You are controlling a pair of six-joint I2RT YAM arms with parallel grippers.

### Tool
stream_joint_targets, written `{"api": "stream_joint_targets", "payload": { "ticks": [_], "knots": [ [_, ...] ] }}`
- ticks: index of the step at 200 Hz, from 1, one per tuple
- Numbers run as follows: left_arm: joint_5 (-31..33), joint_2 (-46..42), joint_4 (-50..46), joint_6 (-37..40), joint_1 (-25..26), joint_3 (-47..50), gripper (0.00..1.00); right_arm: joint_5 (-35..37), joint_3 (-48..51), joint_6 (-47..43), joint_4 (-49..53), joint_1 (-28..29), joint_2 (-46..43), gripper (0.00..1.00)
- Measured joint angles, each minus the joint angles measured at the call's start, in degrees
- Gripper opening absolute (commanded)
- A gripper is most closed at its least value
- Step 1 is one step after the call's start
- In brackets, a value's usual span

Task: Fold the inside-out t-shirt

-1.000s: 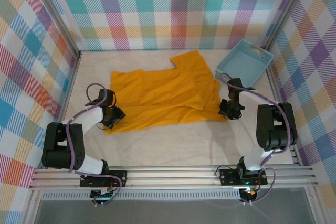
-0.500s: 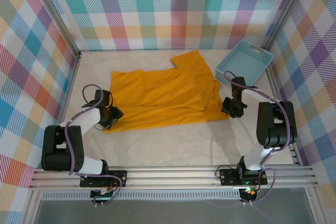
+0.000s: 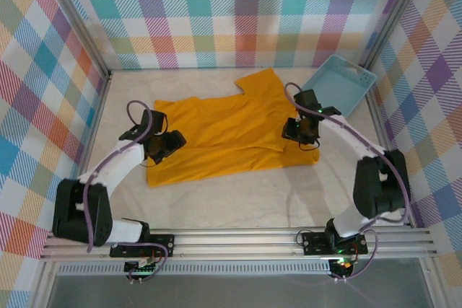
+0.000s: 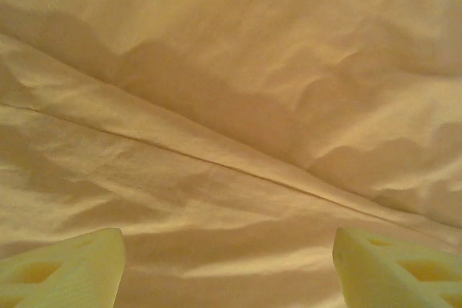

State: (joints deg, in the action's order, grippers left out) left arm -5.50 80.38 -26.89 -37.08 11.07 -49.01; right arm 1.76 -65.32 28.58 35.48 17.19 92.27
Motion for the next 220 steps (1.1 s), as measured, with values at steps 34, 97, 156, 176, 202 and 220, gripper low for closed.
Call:
{"api": "stream_joint_targets", "payload": {
  "ticks": [34,97,156,176,202,220],
  "knots": [
    [-1.1,8.7,1.5,-0.1,0.1,0.2,0.77,-1.2,0.1,0.8,-0.8,0.0,8.7,0.46],
    [0.3,3.1,6.4,-2.8,0.1,8.2,0.8,-2.6,9.4,3.8,-5.4,-1.7,5.2,0.57],
    [2.7,-16.9,0.2,-8.4,0.2,21.1,0.88,-4.5,25.9,9.8,-2.9,-0.5,-12.2,0.63],
    [4.2,-24.3,-5.1,-9.4,0.2,23.8,0.91,-4.3,29.3,11.4,0.2,-0.2,-17.6,0.65],
    [5.5,-29.3,-10.9,-9.6,0.1,22.8,0.92,-3.1,29.1,11.4,5.2,-0.2,-23.2,0.69],
    [7.5,-27.3,-14.6,-8.2,-0.4,16.1,0.92,-2.5,23.6,10.3,8.3,-0.2,-24.5,0.7]
  ]
}}
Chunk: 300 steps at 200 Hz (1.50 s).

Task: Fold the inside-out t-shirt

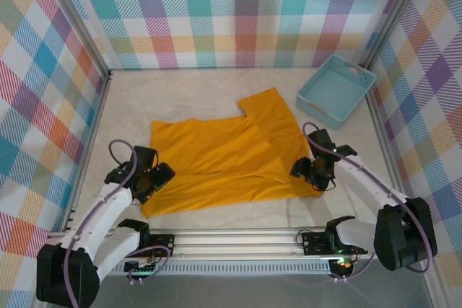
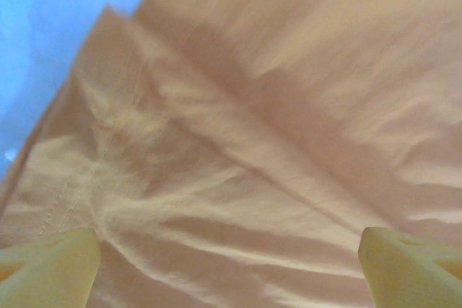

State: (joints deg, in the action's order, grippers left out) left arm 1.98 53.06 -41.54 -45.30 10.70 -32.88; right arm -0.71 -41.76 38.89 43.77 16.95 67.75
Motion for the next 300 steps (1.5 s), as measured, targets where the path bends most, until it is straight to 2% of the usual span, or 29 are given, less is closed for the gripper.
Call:
{"api": "stream_joint_targets", "payload": {
  "ticks": [32,52,91,131,178,200,236,249,268,300],
  "knots": [
    [4.6,13.9,-0.5,4.0,-4.0,-20.2,0.91,0.7,-14.9,-3.5,0.0,0.0,2.0,0.71],
    [6.3,24.1,1.1,5.6,-7.9,-28.6,0.89,0.7,-20.7,-5.4,-1.5,0.0,3.9,0.72],
    [6.0,43.5,2.9,8.4,-12.0,-39.8,0.74,-0.4,-23.8,-8.2,-3.1,0.5,8.8,0.72],
    [1.8,56.9,5.2,10.7,-12.2,-50.5,0.69,-1.7,-23.7,-10.2,-4.2,1.5,11.5,0.72],
    [0.1,65.0,5.5,10.6,-12.3,-56.2,0.65,-1.7,-23.7,-11.8,-5.0,1.5,12.9,0.73],
    [-0.2,67.1,5.5,10.6,-12.3,-56.7,0.6,-1.3,-24.7,-12.7,-5.1,1.5,14.7,0.73],
    [0.0,68.5,5.2,10.3,-12.4,-57.7,0.4,0.1,-28.9,-14.3,-5.5,1.5,19.5,0.73],
    [0.0,68.8,5.2,10.4,-12.4,-57.8,0.29,1.1,-30.9,-15.2,-6.6,1.5,22.1,0.73],
    [0.2,68.8,5.0,10.4,-12.5,-57.8,0.16,3.1,-34.8,-17.1,-8.1,1.5,27.3,0.73],
    [0.7,67.5,5.7,10.3,-12.6,-55.5,0.01,6.0,-45.4,-20.1,-9.1,1.5,39.4,0.72]
  ]
}}
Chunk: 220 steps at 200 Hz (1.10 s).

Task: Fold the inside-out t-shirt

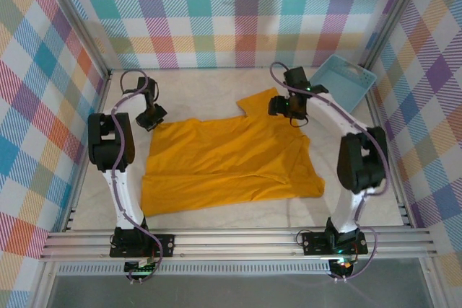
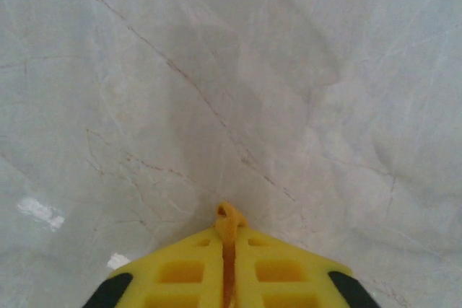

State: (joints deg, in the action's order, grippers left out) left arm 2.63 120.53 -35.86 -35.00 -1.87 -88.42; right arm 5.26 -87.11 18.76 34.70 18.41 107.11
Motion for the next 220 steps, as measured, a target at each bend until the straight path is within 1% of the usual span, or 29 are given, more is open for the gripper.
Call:
{"api": "stream_joint_targets", "payload": {
  "ticks": [4,46,69,87,121,143,190,207,220],
  "knots": [
    [0.0,-0.5,0.1,-0.3,0.0,0.7,0.0,0.4,-1.5,-0.3,-0.1,0.0,1.5,0.72],
    [-0.1,-8.9,0.5,-0.9,-0.1,12.0,0.0,3.9,-19.5,-3.3,0.8,0.0,17.9,0.72],
    [-0.1,-13.2,1.3,-1.7,0.0,17.6,0.0,5.9,-29.2,-4.7,2.4,0.0,25.2,0.72],
    [-0.3,-15.0,2.0,-1.8,0.0,20.2,0.0,7.2,-36.0,-5.9,3.7,0.0,30.2,0.72],
    [-0.7,-16.0,3.3,-1.8,0.0,22.1,0.0,9.5,-46.7,-7.5,6.5,0.0,37.7,0.72],
    [-1.2,-16.9,3.8,-1.8,0.0,23.0,0.0,10.7,-51.7,-8.2,8.2,0.0,41.5,0.72],
    [-1.8,-18.0,4.6,-1.8,0.0,23.8,0.0,11.8,-57.4,-9.7,9.8,0.0,47.0,0.69],
    [-2.0,-18.7,4.7,-1.8,0.0,24.3,0.0,10.7,-60.1,-10.5,10.6,-0.1,49.0,0.67],
    [-2.0,-19.4,4.7,-1.8,0.0,24.7,0.0,9.9,-66.2,-11.0,13.0,-0.1,51.9,0.63]
  ]
}}
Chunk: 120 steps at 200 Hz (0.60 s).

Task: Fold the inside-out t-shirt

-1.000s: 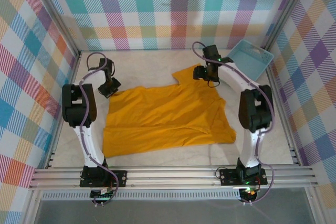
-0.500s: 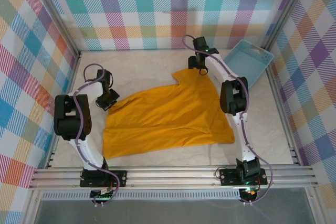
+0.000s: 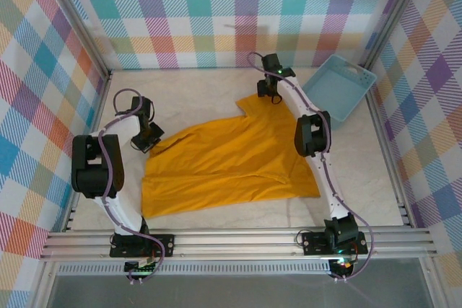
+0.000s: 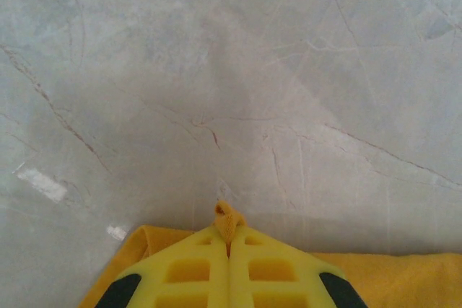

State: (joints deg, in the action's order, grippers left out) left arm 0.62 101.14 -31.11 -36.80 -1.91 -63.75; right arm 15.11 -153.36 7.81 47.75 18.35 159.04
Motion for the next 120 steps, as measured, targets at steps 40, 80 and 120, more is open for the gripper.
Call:
{"api": "stream_joint_targets", "payload": {
  "ticks": [40,80,120],
  "knots": [
    [-0.1,-2.3,0.2,0.0,0.0,0.7,0.0,-4.5,-3.0,0.5,1.6,-0.9,2.0,0.36],
    [-0.1,-4.2,0.2,0.0,0.1,0.7,0.0,-7.9,-3.0,1.4,2.2,-2.2,1.8,0.06],
    [-0.1,-5.6,0.1,0.0,0.1,0.7,0.0,-8.3,1.8,2.1,3.0,-2.3,-1.6,0.0]
  ]
}}
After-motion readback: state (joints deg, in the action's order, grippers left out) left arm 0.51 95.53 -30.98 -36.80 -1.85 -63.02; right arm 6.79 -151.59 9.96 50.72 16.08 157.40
